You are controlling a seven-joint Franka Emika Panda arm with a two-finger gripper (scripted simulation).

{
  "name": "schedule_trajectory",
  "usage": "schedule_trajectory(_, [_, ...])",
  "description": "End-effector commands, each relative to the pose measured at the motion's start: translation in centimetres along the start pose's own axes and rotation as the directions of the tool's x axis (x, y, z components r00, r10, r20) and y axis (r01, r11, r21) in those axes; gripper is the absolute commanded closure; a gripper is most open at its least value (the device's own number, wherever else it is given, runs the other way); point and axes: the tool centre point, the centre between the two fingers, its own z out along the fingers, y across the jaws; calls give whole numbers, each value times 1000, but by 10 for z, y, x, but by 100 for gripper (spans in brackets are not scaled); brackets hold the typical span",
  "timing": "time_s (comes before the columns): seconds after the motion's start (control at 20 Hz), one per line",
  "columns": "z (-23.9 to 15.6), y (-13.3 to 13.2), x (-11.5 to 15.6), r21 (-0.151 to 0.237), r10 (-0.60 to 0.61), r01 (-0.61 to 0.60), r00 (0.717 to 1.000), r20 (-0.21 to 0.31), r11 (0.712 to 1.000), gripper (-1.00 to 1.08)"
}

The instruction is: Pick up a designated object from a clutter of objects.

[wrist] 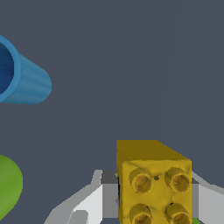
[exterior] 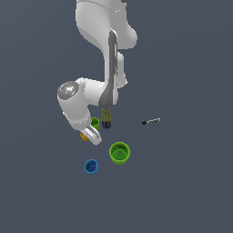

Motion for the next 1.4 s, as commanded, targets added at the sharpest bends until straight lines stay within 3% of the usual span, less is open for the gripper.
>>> schedule_trajectory(0.0, [-21,7,-1,1,0,0,1000,-1,1000,108])
schedule_trajectory(1.35, [-298,103,-16,0,2,-2,1000,-2,1000,108])
